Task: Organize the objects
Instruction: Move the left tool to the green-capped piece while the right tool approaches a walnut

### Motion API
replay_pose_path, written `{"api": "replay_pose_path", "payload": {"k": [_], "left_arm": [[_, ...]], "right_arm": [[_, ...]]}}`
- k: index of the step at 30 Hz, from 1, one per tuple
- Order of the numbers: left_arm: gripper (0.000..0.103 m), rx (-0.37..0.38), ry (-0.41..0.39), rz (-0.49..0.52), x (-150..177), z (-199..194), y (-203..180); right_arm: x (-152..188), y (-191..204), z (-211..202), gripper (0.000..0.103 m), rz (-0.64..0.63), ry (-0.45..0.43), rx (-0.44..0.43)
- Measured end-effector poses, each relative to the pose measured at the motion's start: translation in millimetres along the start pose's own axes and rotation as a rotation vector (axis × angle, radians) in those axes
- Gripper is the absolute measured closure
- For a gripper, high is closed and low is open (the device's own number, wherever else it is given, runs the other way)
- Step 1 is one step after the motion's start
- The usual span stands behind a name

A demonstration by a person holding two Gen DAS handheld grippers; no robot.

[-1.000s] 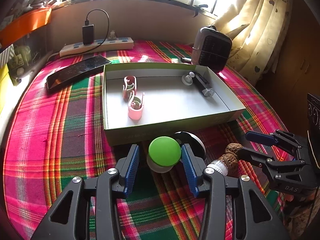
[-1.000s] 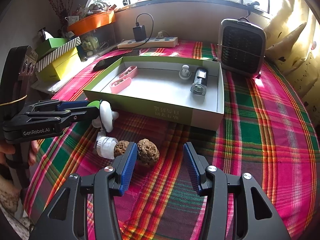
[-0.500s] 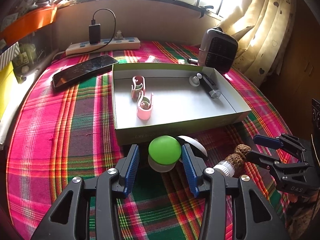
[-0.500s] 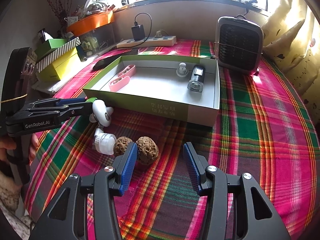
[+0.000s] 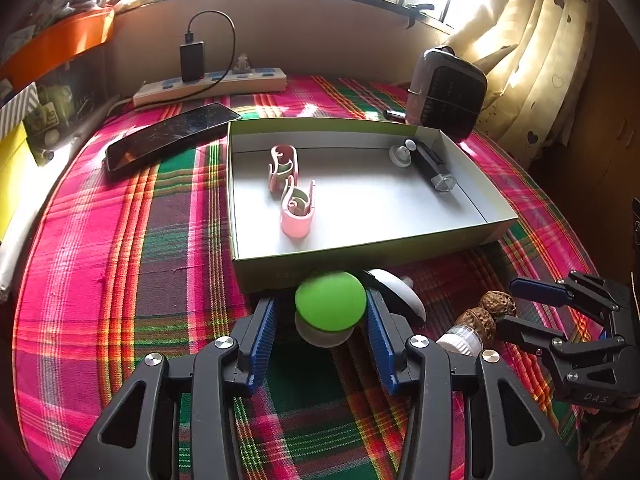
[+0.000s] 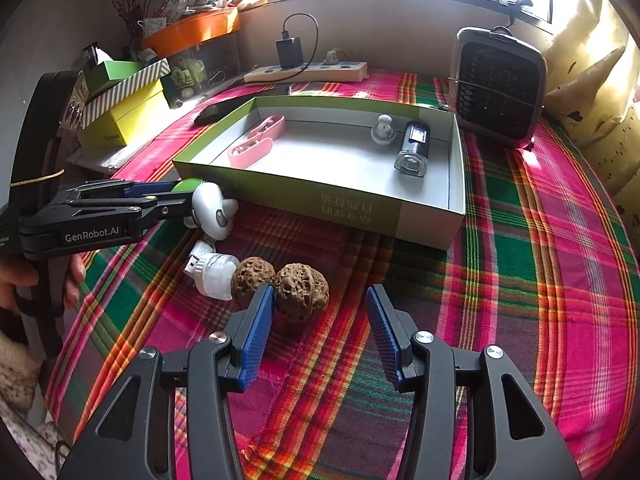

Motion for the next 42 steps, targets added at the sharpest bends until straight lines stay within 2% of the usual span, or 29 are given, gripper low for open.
{"api": "replay_pose_path", "payload": {"k": [11, 15, 20, 27, 42], "left_arm": [[0.061, -0.015, -0.015, -0.028, -1, -5, 10], [0.066, -0.025, -0.018, -0.028, 0, -7, 13], [0.066, -0.032, -0.015, -0.049, 4, -8, 21], [0.066, -0.037, -0.016, -0.064, 5, -9, 26], [0.066, -0.029, 0.011, -0.085, 7, -1, 28]], "right_arm": [[-2, -3, -1, 0.054, 0.01, -0.002, -0.013], [-3, -2, -1, 0.057, 0.014, -0.004, -0.026], [-2, -1, 3, 0.057, 0.02, 0.006, -0.045], [-2, -1, 7, 0.063, 0.026, 0.014, -0.035], [-5, 2, 11, 0.063, 0.008, 0.014, -0.002]]}}
Point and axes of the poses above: each gripper's, at about its wrist camera, not at the fingertips, and z roughly the way its jaws point, y to its left, x to its underside, the point moved 6 cm from there along z, roughly the way its jaws point, and after that the axes turned 2 degrees about z, right-handed, at the moved point
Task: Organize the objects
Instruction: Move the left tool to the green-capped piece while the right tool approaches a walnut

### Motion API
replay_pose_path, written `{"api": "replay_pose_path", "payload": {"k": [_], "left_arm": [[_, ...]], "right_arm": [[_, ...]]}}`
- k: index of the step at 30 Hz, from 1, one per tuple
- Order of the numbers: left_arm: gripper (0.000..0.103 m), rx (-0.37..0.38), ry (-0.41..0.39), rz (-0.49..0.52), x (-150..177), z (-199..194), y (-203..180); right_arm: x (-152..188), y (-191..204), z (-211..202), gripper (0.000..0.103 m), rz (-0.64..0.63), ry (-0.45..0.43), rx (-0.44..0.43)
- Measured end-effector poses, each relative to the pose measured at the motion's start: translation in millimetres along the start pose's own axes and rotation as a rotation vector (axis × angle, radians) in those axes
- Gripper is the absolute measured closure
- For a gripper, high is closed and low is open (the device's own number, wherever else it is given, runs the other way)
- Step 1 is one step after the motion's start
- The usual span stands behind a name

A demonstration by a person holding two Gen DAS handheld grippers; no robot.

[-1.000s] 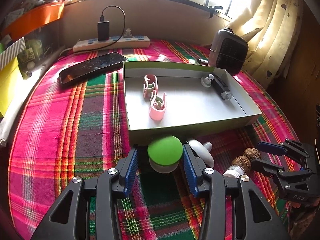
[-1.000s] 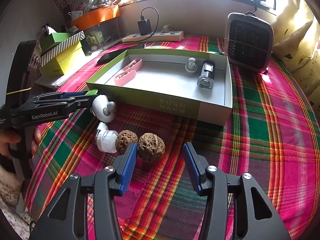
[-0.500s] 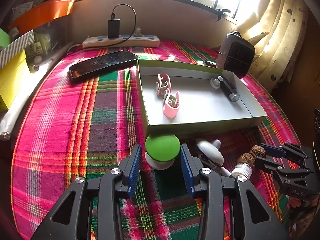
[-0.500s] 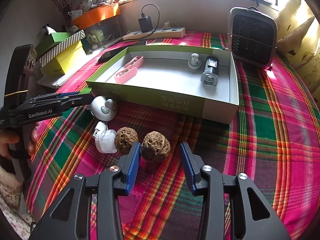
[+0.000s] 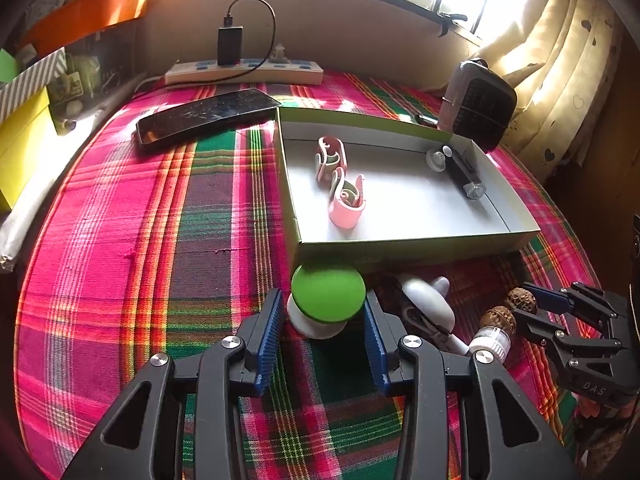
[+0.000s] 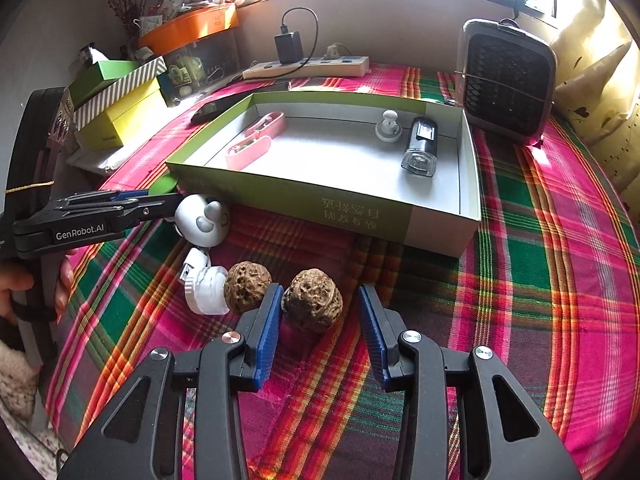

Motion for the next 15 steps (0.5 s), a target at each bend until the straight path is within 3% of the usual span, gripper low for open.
{"api": "replay_pose_path", "payload": {"k": [3, 5, 15], "left_arm": [[0.066, 0.007, 0.001, -0.012, -0.2, 0.9, 0.5], [0.066, 0.008, 0.002, -0.016, -0.3, 1.0, 0.9], [0.074, -0.025, -0.005, 0.008, 0.4, -0.4, 3.0]], "right_arm": [[-0.4, -0.5, 0.3, 0.064, -0.001, 0.0, 0.002], [-0.4, 0.4, 1.0, 0.073, -0.002, 0.0, 0.001], [-0.2, 0.9, 1.3, 0.073, -0.005, 0.0, 0.007]]}}
Point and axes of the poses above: each gripper's, at about its wrist camera, not at the fingertips, and z roughly the way its jaws point, y to its left, x to its underside, the point moved 6 cm from there along z, roughly the way its jaws point, and after that the axes turned 2 degrees about z, right-handed, at the moved point
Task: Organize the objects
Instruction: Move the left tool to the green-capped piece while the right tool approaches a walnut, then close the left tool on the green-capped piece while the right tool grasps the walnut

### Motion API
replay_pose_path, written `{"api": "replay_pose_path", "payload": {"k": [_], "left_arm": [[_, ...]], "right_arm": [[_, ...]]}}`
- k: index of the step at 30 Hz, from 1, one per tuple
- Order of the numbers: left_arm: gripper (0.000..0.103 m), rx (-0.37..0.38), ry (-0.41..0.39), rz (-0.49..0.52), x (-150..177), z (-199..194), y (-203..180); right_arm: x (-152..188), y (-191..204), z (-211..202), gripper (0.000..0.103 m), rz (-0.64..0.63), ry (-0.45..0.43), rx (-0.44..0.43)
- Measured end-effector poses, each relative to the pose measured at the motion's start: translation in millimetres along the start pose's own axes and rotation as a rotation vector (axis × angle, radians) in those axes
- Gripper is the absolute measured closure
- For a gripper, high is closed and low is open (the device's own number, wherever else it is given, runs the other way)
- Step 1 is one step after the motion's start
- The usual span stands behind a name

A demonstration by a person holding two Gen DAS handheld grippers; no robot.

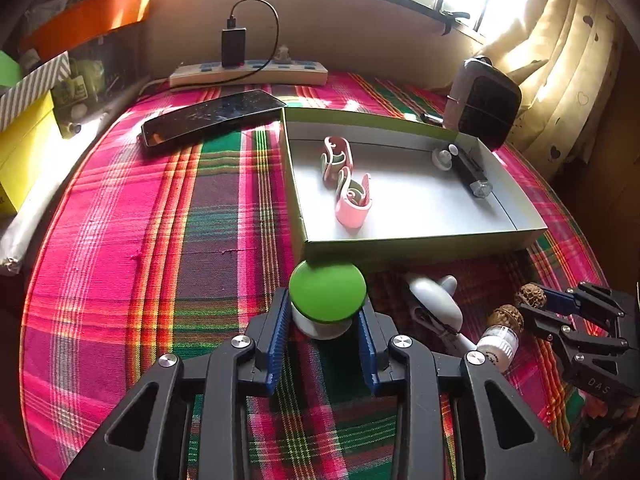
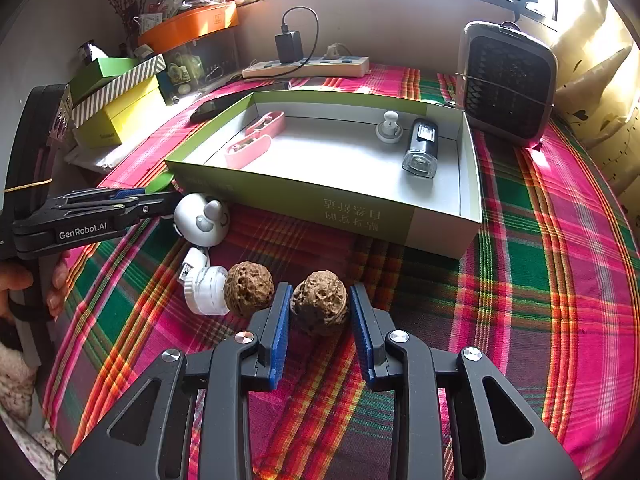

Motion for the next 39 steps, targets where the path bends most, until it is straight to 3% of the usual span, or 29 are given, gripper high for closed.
{"api": "replay_pose_path", "payload": {"k": [23, 27, 39], "left_arm": [[0.075, -0.007, -0.005, 0.011, 0.6, -0.9, -0.2], [0.084, -0.003, -0.011, 0.015, -0.9, -3.8, -1.5], [0.088, -0.005, -0.012, 0.016, -0.1, -5.0, -0.6]], "right_arm": [[0.8, 0.5, 0.0, 0.073, -0.004, 0.0, 0.003], [1.9, -0.3, 0.4, 0.073, -0.006, -0.002, 0.009], [2.6, -1.9, -4.6, 0.073, 0.0, -0.014, 0.019]]}}
Point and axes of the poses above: each gripper's, at about its wrist camera, not at the fingertips, and z roughly the way its jaws point, y to its left, x to its underside, the point moved 6 cm from there along z, roughly the way its jaws point, and after that the axes turned 2 degrees about z, right-handed, at the moved point
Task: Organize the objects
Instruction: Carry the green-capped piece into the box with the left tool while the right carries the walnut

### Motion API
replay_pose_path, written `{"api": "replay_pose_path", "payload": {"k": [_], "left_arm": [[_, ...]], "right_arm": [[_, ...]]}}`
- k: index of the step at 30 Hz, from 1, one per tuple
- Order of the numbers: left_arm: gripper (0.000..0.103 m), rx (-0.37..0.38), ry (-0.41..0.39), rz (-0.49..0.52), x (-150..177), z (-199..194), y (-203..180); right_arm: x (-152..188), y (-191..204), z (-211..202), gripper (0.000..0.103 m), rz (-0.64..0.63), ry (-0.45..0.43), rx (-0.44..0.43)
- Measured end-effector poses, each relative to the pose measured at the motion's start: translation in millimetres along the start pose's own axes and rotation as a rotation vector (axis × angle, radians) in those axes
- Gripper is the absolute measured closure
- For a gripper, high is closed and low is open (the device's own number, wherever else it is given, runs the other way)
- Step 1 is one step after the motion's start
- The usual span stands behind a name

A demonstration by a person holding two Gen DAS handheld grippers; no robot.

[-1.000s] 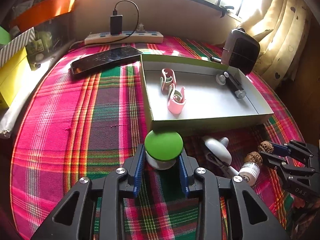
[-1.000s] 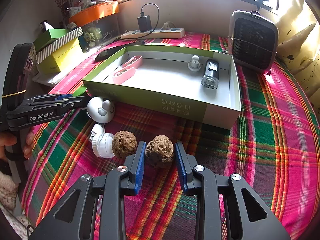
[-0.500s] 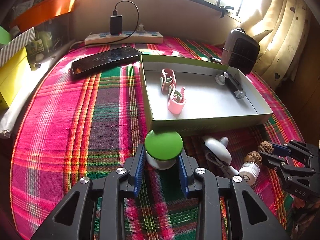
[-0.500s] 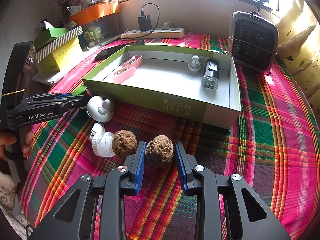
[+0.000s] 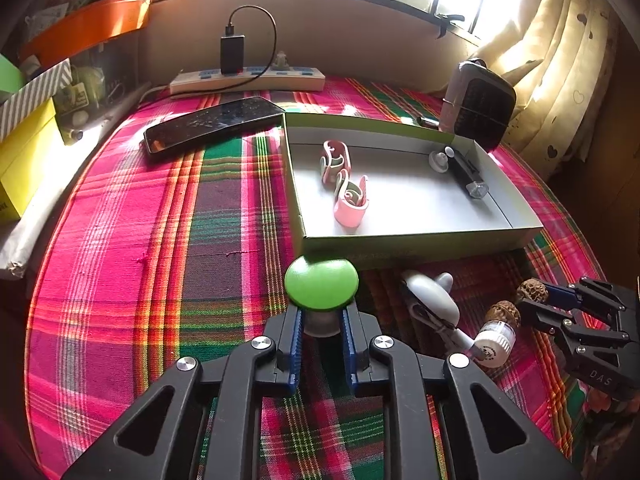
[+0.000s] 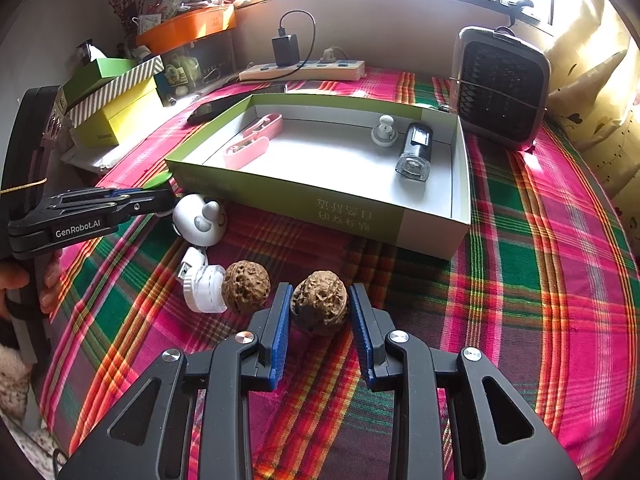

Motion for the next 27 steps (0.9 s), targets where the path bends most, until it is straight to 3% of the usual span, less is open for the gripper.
{"api": "replay_pose_path", "payload": {"k": [12, 27], "left_arm": [[0.088, -0.007, -0.014, 0.0, 2, -12, 4], [0.088, 0.01, -0.066, 0.027, -20, -36, -4]], "right_arm": [[-5, 4, -9, 0.073, -0.002, -0.019, 0.003], [-27, -1, -24, 0.073, 0.001, -0.073, 0.018]]}}
Point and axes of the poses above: each gripper's, at about its wrist camera, not at the fingertips, and z roughly the way its jaws point, y to its left, x to its underside, the point moved 6 cm from there along z, roughly the way its jaws point, and after that the axes turned 2 degrees about z, right-handed, at the moved point
